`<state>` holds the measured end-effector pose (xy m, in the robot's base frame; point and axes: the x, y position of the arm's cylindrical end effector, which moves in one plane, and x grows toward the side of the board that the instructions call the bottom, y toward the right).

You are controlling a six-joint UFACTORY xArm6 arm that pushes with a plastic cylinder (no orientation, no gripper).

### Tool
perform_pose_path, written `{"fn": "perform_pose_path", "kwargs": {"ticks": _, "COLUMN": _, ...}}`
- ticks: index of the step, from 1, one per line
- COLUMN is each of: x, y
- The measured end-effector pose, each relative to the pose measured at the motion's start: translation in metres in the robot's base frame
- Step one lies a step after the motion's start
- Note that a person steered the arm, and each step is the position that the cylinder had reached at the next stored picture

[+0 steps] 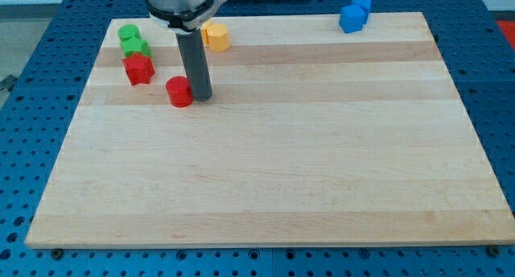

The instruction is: Move red circle into red star

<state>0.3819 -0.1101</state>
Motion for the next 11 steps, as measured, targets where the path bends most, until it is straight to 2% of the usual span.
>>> {"fn": "perform_pose_path", "kwargs": {"ticks": 2, "x": -0.037, "y": -0.020}}
{"fn": "perform_pose_path", "kwargs": {"ticks": 3, "x": -0.037, "y": -0.021}}
{"fn": "perform_pose_path", "kwargs": {"ticks": 5, "x": 0.000, "y": 0.053}}
{"fn": "perform_pose_path", "kwargs": {"ticks": 6, "x": 0.025, "y": 0.054}}
{"fn": "perform_pose_path", "kwargs": {"ticks": 8, "x": 0.049, "y": 0.004}}
{"fn": "perform_pose_path", "kwargs": {"ticks": 9, "x": 0.039, "y": -0.006}}
{"fn": "perform_pose_path", "kwargs": {"ticks": 10, "x": -0.004, "y": -0.030}}
{"fn": "perform_pose_path", "kwargs": {"ticks": 11, "x": -0.030, "y": -0.047}}
